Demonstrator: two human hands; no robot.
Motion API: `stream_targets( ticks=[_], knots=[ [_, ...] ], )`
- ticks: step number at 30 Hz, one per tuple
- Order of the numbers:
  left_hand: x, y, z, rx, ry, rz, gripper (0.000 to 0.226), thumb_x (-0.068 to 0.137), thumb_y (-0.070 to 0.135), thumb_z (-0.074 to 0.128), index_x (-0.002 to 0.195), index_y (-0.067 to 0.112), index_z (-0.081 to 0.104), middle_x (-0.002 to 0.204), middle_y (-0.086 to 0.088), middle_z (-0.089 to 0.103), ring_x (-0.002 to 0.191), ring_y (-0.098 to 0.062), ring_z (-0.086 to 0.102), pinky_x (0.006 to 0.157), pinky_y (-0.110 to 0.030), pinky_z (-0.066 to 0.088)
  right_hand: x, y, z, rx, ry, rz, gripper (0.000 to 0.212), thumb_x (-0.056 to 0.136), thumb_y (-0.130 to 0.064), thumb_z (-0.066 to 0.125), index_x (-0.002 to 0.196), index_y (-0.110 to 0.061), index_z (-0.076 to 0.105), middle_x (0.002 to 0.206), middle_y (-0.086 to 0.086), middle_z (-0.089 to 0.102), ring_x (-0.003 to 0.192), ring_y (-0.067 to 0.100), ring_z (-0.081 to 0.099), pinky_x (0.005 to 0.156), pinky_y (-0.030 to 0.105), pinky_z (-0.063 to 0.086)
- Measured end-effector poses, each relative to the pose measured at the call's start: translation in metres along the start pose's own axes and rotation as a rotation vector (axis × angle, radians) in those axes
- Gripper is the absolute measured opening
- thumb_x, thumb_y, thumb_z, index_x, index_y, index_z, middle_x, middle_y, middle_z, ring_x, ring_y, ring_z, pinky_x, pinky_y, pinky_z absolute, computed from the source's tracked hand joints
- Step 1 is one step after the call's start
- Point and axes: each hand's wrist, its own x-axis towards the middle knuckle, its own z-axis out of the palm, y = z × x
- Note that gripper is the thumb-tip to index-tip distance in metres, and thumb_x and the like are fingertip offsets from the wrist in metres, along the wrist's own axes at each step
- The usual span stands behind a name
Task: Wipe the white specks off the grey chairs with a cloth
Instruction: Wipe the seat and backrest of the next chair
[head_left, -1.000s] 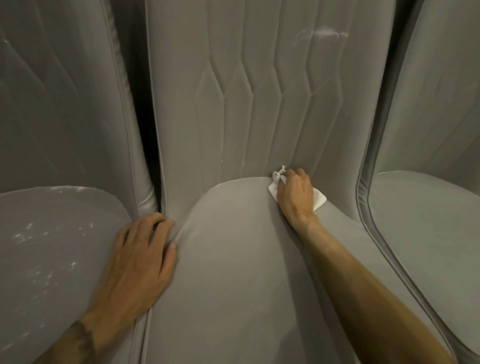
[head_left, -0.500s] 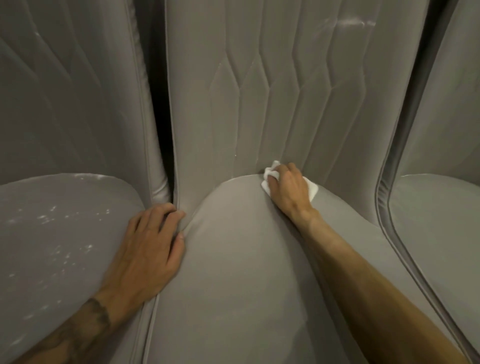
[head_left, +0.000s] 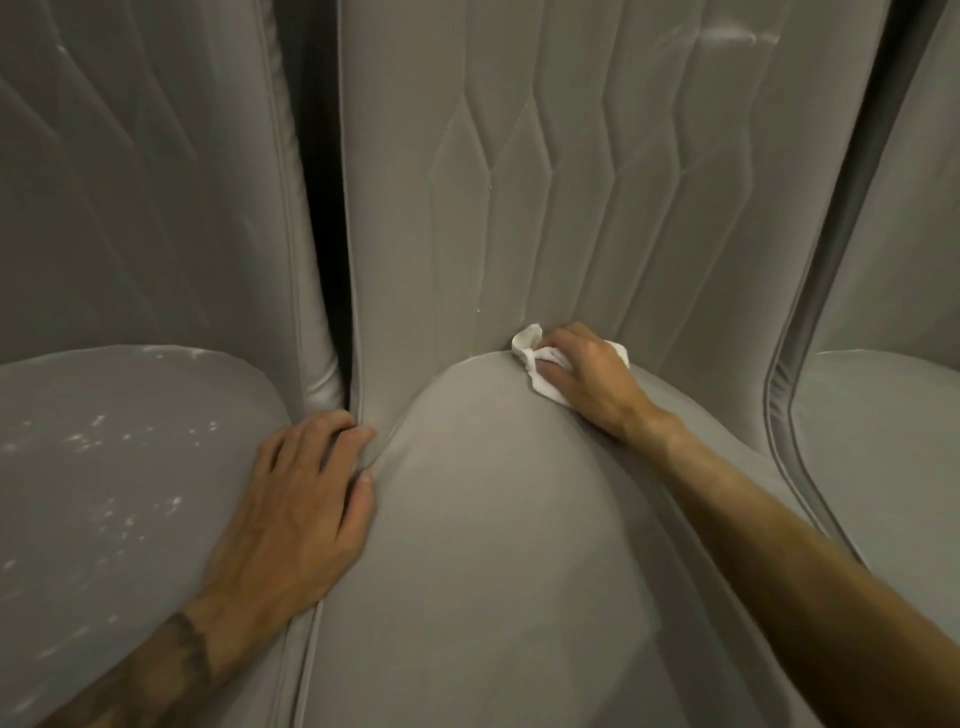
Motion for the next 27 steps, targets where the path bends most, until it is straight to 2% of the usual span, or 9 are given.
stream_targets(
  ticks=[3, 6, 8, 12, 15, 17, 20, 23, 27],
  knots=[
    [0.0, -0.001, 0.0, -0.002, 0.001, 0.002, 0.04, 0.094, 0.028, 0.049, 0.13, 0.013, 0.06, 0.131, -0.007, 0.054, 0.123, -0.031, 0.054, 0.105, -0.046, 0.038, -0.009, 0.022, -0.011, -0.03, 0.068, 0.071, 0.016, 0.096, -0.032, 0.058, 0.097, -0.019, 0.066, 0.098, -0.001, 0.061, 0.097, 0.017, 0.059, 0.083, 0.037, 0.042],
    [0.0, -0.001, 0.001, -0.012, -0.009, -0.015, 0.039, 0.095, 0.029, 0.05, 0.129, 0.014, 0.059, 0.132, -0.006, 0.053, 0.124, -0.029, 0.054, 0.105, -0.045, 0.038, -0.007, 0.006, 0.004, -0.079, 0.184, 0.117, 0.016, 0.096, -0.03, 0.057, 0.088, -0.018, 0.065, 0.091, 0.0, 0.064, 0.091, 0.019, 0.062, 0.073, 0.028, 0.032],
    [0.0, -0.002, 0.001, -0.017, -0.011, -0.015, 0.038, 0.095, 0.029, 0.051, 0.129, 0.014, 0.059, 0.132, -0.006, 0.053, 0.123, -0.029, 0.054, 0.105, -0.045, 0.038, 0.002, -0.017, 0.014, -0.054, 0.132, 0.02, 0.012, 0.095, -0.028, 0.058, 0.091, -0.021, 0.067, 0.095, -0.003, 0.066, 0.095, 0.016, 0.062, 0.077, 0.025, 0.034],
    [-0.001, -0.002, 0.0, -0.012, -0.015, -0.017, 0.038, 0.095, 0.03, 0.05, 0.129, 0.015, 0.059, 0.131, -0.005, 0.053, 0.123, -0.029, 0.054, 0.105, -0.045, 0.038, 0.002, -0.01, 0.001, 0.017, -0.032, -0.038, 0.016, 0.095, -0.028, 0.06, 0.102, -0.016, 0.068, 0.105, 0.002, 0.065, 0.103, 0.019, 0.061, 0.091, 0.038, 0.044],
    [-0.001, -0.002, 0.0, -0.017, -0.013, -0.02, 0.038, 0.095, 0.03, 0.05, 0.129, 0.016, 0.058, 0.131, -0.004, 0.052, 0.123, -0.028, 0.054, 0.105, -0.045, 0.038, -0.006, 0.005, -0.007, -0.02, 0.081, 0.08, 0.018, 0.095, -0.031, 0.059, 0.092, -0.017, 0.069, 0.095, -0.003, 0.068, 0.1, 0.015, 0.061, 0.081, 0.031, 0.038],
    [0.0, -0.001, 0.0, -0.017, -0.017, -0.025, 0.037, 0.095, 0.03, 0.049, 0.129, 0.016, 0.058, 0.131, -0.004, 0.052, 0.122, -0.027, 0.053, 0.105, -0.044, 0.037, -0.001, -0.016, 0.005, -0.083, 0.112, 0.048, 0.019, 0.094, -0.031, 0.057, 0.087, -0.02, 0.07, 0.093, -0.005, 0.07, 0.099, 0.013, 0.062, 0.079, 0.03, 0.038],
    [-0.001, -0.002, -0.002, -0.018, -0.023, -0.025, 0.037, 0.096, 0.03, 0.049, 0.129, 0.016, 0.058, 0.131, -0.003, 0.052, 0.123, -0.027, 0.053, 0.106, -0.043, 0.038, 0.006, -0.05, 0.023, 0.016, -0.021, -0.127, 0.014, 0.094, -0.029, 0.06, 0.1, -0.023, 0.072, 0.106, -0.002, 0.07, 0.105, 0.016, 0.062, 0.09, 0.03, 0.042],
    [-0.003, -0.001, -0.003, -0.021, -0.029, -0.025, 0.037, 0.096, 0.028, 0.05, 0.13, 0.017, 0.057, 0.132, -0.002, 0.051, 0.124, -0.026, 0.053, 0.106, -0.042, 0.037, 0.01, -0.04, 0.012, 0.054, -0.084, -0.148, 0.016, 0.095, -0.029, 0.06, 0.106, -0.021, 0.07, 0.11, 0.0, 0.066, 0.106, 0.016, 0.061, 0.093, 0.031, 0.044],
    [-0.001, 0.0, -0.005, -0.03, -0.04, -0.038, 0.037, 0.097, 0.029, 0.049, 0.131, 0.017, 0.056, 0.132, -0.002, 0.05, 0.123, -0.025, 0.053, 0.107, -0.042, 0.038, 0.01, -0.045, 0.018, 0.015, 0.063, -0.037, 0.019, 0.096, -0.029, 0.059, 0.09, -0.014, 0.069, 0.096, -0.001, 0.068, 0.097, 0.016, 0.063, 0.082, 0.025, 0.04]
  ],
)
